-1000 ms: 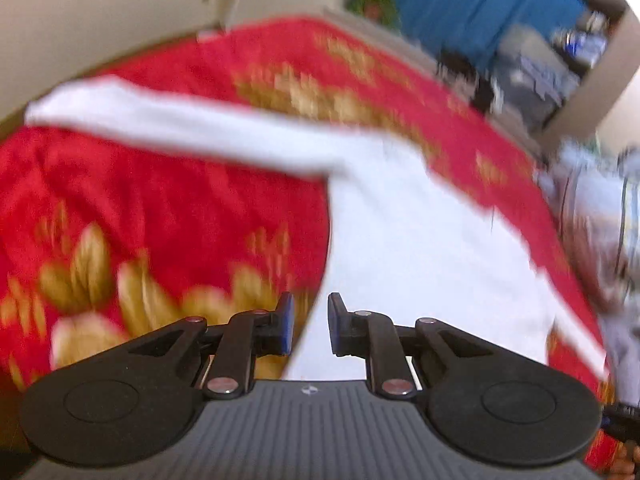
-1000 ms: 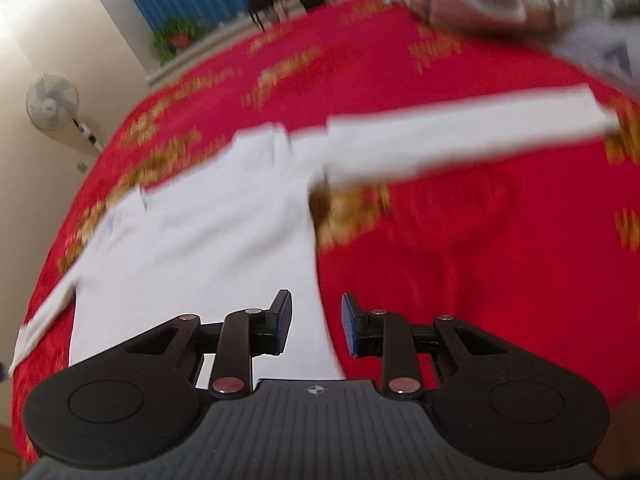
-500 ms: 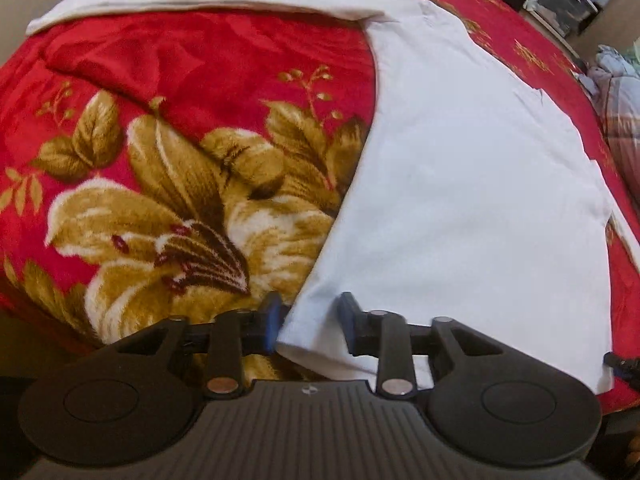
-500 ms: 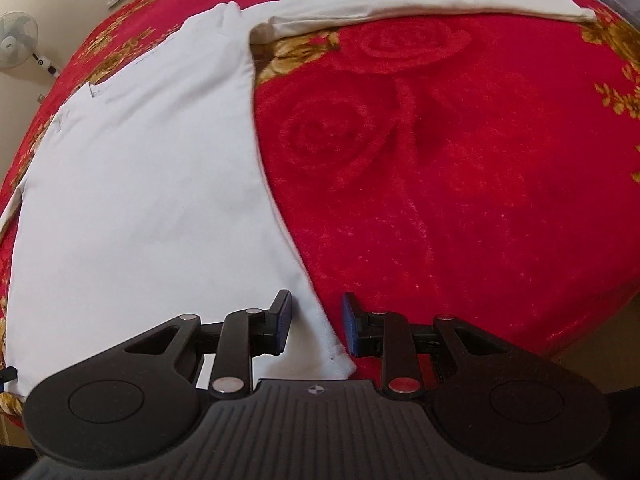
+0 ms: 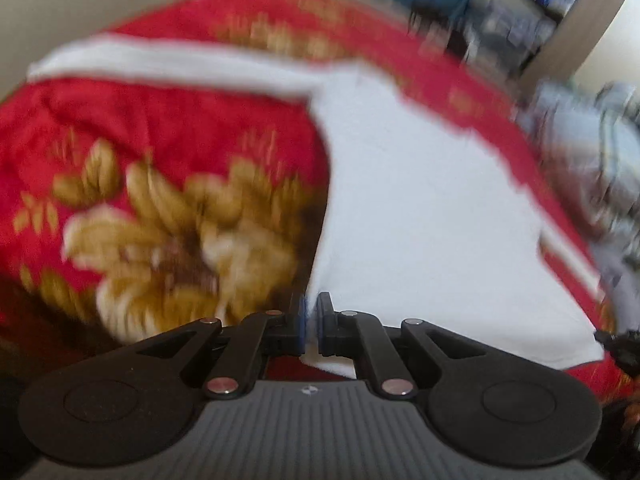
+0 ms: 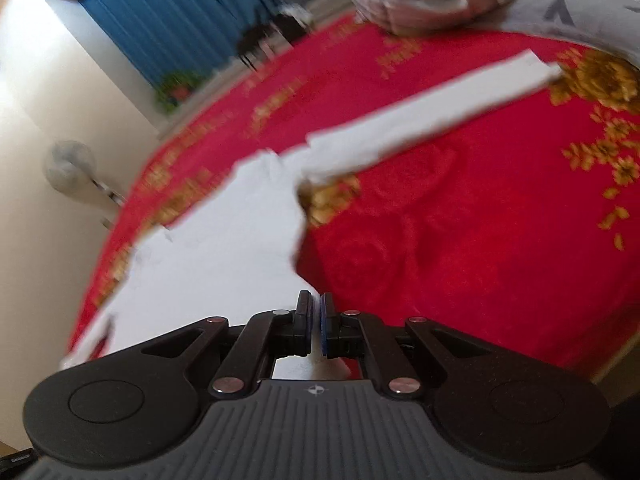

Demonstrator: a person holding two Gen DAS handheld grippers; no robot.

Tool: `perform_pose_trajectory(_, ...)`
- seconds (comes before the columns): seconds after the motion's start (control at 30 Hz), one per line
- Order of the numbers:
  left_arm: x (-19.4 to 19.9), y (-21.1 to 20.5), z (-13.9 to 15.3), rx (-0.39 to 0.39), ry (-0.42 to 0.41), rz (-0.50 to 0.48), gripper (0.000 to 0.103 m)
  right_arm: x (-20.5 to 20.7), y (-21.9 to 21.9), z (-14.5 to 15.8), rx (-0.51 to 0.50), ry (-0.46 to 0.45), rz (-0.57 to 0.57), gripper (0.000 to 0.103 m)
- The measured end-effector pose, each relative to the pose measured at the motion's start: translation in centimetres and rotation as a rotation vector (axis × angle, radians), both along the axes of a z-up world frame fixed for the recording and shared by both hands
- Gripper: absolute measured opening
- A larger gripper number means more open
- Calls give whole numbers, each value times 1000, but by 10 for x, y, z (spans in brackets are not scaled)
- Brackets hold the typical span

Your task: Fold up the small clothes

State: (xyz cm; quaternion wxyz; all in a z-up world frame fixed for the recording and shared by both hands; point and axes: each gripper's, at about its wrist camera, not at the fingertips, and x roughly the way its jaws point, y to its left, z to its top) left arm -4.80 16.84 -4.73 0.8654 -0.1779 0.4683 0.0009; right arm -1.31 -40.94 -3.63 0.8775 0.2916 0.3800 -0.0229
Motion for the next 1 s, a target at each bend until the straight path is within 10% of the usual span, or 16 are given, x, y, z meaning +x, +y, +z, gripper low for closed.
perform_pose_trajectory(0.13, 10, -5, -7, 94, 38, 39, 14, 20, 6, -28, -119, 208, -61, 9)
perform_pose_trajectory(0.27, 12, -18, 1, 33, -38, -24, 31, 19, 20, -9, -144, 46, -26, 14)
perform_pose_trajectory(0.37, 22, -36, -16, 30, 51, -79, 34, 27, 38, -18, -116, 49, 78, 32)
perform_pose_trajectory(0.5, 32, -36, -45, 46, 221, -52, 33, 45, 55, -63, -178, 297, 149, 31)
perform_pose_trajectory(0.63, 28, -39, -23, 106, 98, -40, 48, 37, 52, -46, -148, 185, 122, 34)
perform_pose_trajectory(0.8, 37, -41, -42, 76, 211, -62, 57, 38, 59, -65, -196, 273, 147, 39)
perform_pose_trajectory(1.0, 29, -53, -7, 160, -8, -64, 65, 39, 52, -37, -180, 112, 100, 40)
